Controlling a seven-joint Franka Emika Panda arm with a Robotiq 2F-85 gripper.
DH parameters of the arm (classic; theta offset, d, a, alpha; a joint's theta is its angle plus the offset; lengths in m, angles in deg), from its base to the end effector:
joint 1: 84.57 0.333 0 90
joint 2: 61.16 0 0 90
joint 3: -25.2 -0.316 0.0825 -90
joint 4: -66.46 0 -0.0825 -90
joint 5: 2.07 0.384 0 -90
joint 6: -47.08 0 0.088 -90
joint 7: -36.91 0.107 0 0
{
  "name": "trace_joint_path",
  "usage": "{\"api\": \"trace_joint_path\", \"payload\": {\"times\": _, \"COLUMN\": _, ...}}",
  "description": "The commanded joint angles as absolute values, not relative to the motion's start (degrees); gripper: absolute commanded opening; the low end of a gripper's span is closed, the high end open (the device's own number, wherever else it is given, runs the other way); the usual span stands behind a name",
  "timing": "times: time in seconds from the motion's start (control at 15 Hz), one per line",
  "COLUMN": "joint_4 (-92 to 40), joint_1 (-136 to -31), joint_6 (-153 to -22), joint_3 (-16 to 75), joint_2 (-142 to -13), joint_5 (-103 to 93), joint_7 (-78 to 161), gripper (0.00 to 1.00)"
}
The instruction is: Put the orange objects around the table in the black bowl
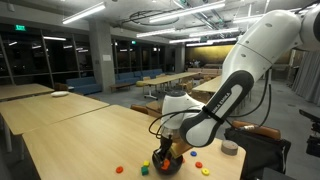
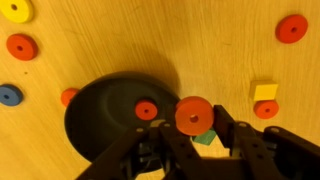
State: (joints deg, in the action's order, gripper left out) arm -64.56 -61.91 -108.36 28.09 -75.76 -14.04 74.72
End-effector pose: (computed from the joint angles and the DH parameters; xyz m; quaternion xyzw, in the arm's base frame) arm 0.5139 0.1925 0.2569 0.9927 -0.0643 0.1020 0.0096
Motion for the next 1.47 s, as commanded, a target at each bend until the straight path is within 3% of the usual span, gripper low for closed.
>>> {"api": "trace_joint_path", "payload": {"times": 0.0, "joint_4": -62.1, "joint_1": -63.6, "joint_6": -108.1, "joint_3": 29.0, "joint_2": -77.9, "joint_5": -18.7, "joint_7": 77.1, "gripper": 0.25}}
{"api": "trace_joint_path", "payload": {"times": 0.53, "joint_4": -54.4, "joint_1": -65.0, "joint_6": -107.3, "joint_3": 31.2, "joint_2": -87.3, "joint_5": -18.7, "joint_7": 76.7, "gripper": 0.26}}
{"api": "trace_joint_path", "payload": {"times": 0.6, "joint_4": -53.7, "joint_1": -65.0, "joint_6": -107.3, "joint_3": 31.4, "joint_2": -88.4, "joint_5": -18.3, "joint_7": 76.4, "gripper": 0.67}}
{"api": "trace_joint_path", "payload": {"times": 0.67, "joint_4": -52.9, "joint_1": -65.1, "joint_6": -107.1, "joint_3": 31.5, "joint_2": -89.4, "joint_5": -18.0, "joint_7": 76.1, "gripper": 0.68}}
{"api": "trace_joint_path", "payload": {"times": 0.93, "joint_4": -51.0, "joint_1": -65.1, "joint_6": -106.0, "joint_3": 31.7, "joint_2": -92.2, "joint_5": -16.8, "joint_7": 75.4, "gripper": 0.97}}
{"api": "trace_joint_path", "payload": {"times": 1.4, "joint_4": -55.4, "joint_1": -64.4, "joint_6": -104.1, "joint_3": 31.6, "joint_2": -87.9, "joint_5": -16.2, "joint_7": 76.5, "gripper": 1.00}}
